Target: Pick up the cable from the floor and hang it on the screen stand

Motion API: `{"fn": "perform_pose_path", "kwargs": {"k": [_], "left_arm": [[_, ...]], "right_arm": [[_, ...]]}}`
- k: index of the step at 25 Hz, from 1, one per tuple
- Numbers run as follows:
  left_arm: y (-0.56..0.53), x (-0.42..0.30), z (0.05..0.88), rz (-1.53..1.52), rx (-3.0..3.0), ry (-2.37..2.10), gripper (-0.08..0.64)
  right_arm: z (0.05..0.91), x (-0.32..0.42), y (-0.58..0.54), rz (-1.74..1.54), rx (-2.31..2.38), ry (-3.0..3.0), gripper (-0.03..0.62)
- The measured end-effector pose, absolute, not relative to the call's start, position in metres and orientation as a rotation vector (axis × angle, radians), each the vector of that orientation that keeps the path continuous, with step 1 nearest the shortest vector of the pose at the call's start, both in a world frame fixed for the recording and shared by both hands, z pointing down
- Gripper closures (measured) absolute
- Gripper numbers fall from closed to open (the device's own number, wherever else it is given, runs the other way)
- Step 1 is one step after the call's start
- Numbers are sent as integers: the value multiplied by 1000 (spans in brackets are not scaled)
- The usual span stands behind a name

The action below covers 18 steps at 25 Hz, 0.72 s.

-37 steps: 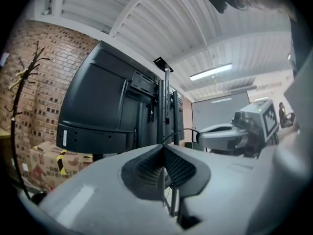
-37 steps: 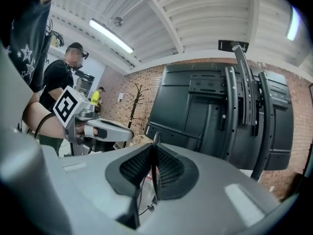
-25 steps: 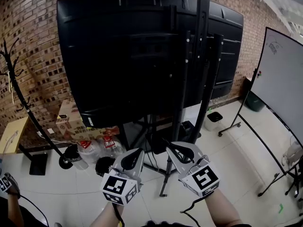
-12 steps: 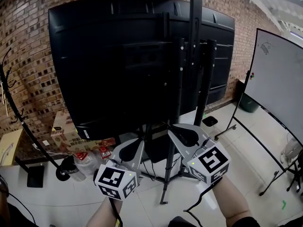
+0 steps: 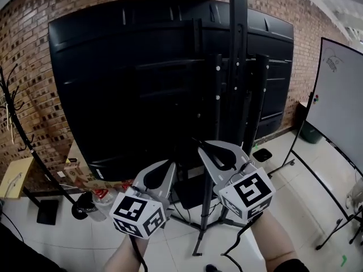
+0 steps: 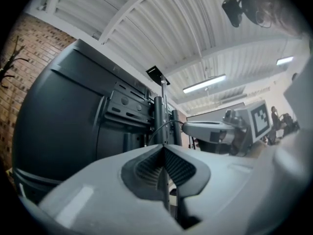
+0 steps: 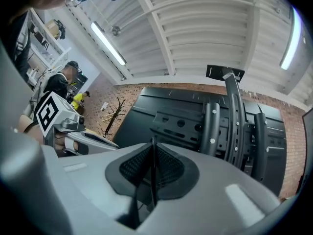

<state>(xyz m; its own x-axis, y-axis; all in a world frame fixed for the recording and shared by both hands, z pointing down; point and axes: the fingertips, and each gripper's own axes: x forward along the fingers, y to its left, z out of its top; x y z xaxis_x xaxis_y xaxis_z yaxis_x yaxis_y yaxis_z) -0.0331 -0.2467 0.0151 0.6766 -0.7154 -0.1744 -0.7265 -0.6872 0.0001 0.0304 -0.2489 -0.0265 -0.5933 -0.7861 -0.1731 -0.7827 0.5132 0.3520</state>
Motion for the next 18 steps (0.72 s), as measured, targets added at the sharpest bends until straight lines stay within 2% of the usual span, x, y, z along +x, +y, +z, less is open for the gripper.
{"fn": "perform_pose_path", "kwargs": {"k": [8, 18], "left_arm": [[-289, 7, 6, 158, -2803, 1199, 554], [-329, 37, -32, 196, -2804, 1166, 554]], "right_arm": [[-54, 68, -305, -608, 1458, -2750, 561], [-126, 89, -337, -697, 1508, -2793, 561]]}}
